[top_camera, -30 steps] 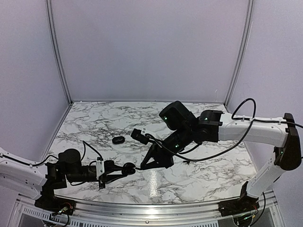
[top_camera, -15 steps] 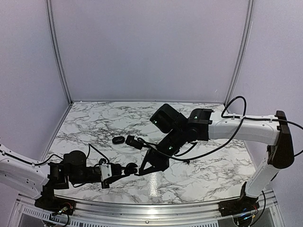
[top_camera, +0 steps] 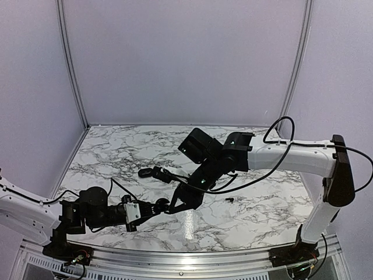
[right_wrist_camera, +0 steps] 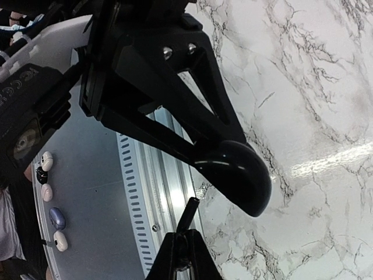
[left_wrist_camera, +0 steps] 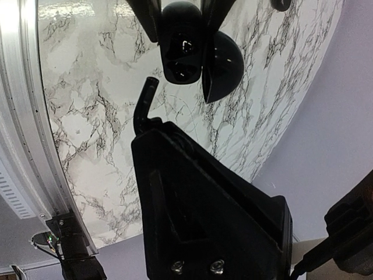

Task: Insert the wireless bluetooth earbuds into the charging case
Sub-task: Insert the left earbud into the left side groove of the charging case.

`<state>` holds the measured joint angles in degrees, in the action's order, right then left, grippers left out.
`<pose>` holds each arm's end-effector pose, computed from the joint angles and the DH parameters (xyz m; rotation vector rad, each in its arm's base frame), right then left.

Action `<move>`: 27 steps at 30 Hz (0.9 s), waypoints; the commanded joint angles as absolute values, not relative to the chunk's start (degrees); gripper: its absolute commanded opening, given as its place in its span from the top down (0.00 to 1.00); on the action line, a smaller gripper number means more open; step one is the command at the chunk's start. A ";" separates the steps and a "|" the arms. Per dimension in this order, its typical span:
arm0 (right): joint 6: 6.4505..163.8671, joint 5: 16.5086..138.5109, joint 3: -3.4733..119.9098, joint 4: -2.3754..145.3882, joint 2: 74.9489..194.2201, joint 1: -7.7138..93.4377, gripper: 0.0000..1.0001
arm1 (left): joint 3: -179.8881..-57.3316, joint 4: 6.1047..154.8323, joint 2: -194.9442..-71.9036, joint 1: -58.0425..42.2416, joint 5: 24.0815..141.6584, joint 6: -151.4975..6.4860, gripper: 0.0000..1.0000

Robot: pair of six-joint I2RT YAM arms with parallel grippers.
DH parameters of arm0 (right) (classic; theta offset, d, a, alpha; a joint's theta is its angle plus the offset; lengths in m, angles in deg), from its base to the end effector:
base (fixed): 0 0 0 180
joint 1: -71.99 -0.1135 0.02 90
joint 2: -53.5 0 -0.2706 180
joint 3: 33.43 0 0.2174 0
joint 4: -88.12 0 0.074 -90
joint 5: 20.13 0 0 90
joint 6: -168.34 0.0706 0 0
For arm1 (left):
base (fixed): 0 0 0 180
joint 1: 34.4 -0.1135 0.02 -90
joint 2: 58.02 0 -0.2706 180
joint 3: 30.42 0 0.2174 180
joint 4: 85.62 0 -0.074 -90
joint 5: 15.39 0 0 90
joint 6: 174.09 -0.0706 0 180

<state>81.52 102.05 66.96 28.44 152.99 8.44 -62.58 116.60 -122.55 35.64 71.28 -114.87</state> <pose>0.1228 0.3313 0.2694 -1.5948 2.2952 1.0992 0.0822 -0.2143 0.2159 1.3355 1.1602 -0.4488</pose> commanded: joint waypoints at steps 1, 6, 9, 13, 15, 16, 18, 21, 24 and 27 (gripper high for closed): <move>82.59 99.74 70.14 27.96 153.64 7.92 0.93 | -64.43 116.69 -123.21 36.24 69.49 -115.59 1.00; 82.73 98.21 71.11 27.19 154.07 7.94 0.94 | -64.85 116.62 -123.78 36.52 69.39 -115.64 1.00; 82.65 97.55 71.95 26.40 154.63 7.81 0.94 | -65.21 116.60 -124.38 36.61 69.20 -115.64 1.00; 82.33 95.62 72.96 25.02 155.39 7.18 0.94 | -65.73 116.60 -125.30 36.79 68.74 -115.54 1.00; 82.30 94.77 73.11 24.66 155.62 7.08 0.94 | -65.93 116.60 -125.58 36.91 68.71 -115.64 1.00; 82.28 94.24 73.16 24.46 155.70 7.10 0.94 | -66.02 116.60 -125.60 36.96 68.60 -115.63 1.00; 82.21 93.63 73.28 24.10 155.81 6.95 0.95 | -66.00 116.60 -125.65 37.05 68.46 -115.65 1.00; 82.12 93.23 73.38 23.78 155.98 6.80 0.95 | -65.95 116.60 -125.61 37.10 68.17 -115.82 1.00; 82.04 92.81 73.42 23.16 156.07 6.77 0.95 | -65.86 116.60 -125.65 37.11 67.94 -115.80 1.00; 82.11 92.50 73.44 23.16 155.98 6.77 0.96 | -65.93 116.60 -125.74 37.22 67.98 -116.06 1.00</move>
